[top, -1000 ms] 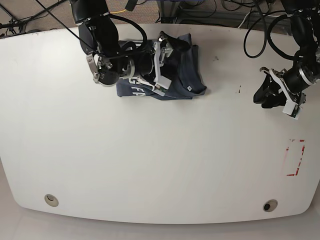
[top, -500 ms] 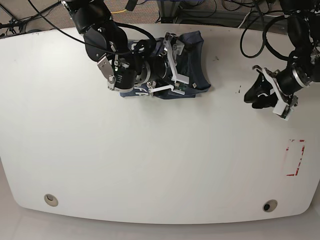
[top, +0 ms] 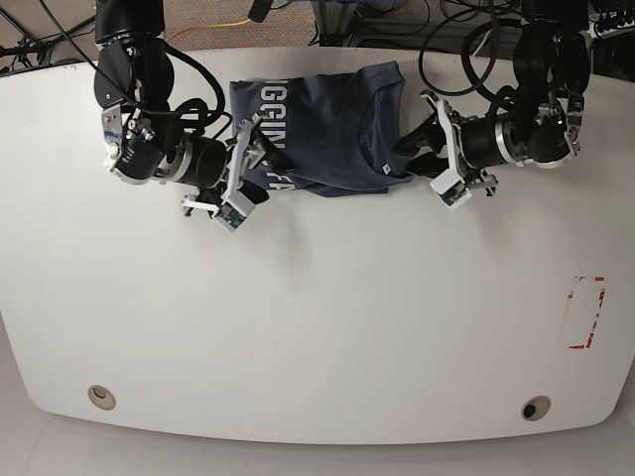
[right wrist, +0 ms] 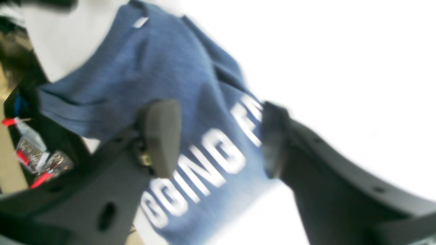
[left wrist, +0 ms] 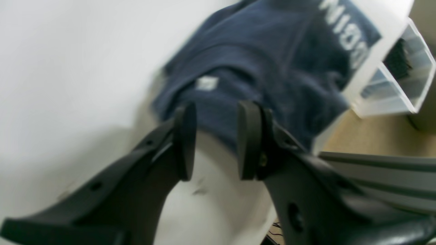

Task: Fold the T-shirt properly
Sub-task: 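Grasp the folded bundle with both grippers from its sides, then carry the folded bundle with the left gripper to the table's edge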

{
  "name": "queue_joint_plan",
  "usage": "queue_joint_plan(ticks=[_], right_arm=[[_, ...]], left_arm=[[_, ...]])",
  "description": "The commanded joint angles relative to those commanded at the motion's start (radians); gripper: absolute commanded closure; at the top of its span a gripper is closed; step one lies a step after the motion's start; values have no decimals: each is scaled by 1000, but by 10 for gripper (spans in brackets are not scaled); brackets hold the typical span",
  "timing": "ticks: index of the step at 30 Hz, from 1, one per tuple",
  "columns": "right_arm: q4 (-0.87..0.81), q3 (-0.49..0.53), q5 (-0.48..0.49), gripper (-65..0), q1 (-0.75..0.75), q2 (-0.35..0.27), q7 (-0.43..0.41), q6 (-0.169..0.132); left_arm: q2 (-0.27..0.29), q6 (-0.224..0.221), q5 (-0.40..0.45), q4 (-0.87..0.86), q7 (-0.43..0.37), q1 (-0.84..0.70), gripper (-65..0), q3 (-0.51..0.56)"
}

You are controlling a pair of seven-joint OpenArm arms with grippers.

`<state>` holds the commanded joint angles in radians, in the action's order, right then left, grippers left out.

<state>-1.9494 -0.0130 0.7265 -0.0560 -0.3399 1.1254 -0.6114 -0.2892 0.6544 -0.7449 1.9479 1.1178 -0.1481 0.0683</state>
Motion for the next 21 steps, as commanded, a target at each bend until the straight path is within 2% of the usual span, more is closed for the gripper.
queue_joint_plan(ticks=[3, 8, 12, 16, 18, 20, 21], right_arm=[[37, -3, -2, -214, 0, -14, -6, 0], [121, -2, -2, -212, -5, -32, -94, 0], [204, 3, -2, -212, -3, -48, -163, -2], [292, 3, -2, -216, 0, -64, -235, -3], [324, 5, -2, -216, 0, -78, -259, -18], [371, 26, -3, -214, 0, -92, -299, -54], [397, 40, -3, -214, 0, -95, -319, -61]], left_arm=[[25, 0, 75, 0, 0, -2, -185, 60], [72, 0, 247, 0, -2, -5, -185, 216], [71, 2, 370, -8, -5, 2, -185, 316], [60, 44, 453, -8, -5, 2, -185, 339], [44, 44, 474, -11, -5, 3, -183, 339], [34, 44, 496, -31, -5, 20, -183, 339], [34, 44, 505, -44, -5, 34, -183, 339]])
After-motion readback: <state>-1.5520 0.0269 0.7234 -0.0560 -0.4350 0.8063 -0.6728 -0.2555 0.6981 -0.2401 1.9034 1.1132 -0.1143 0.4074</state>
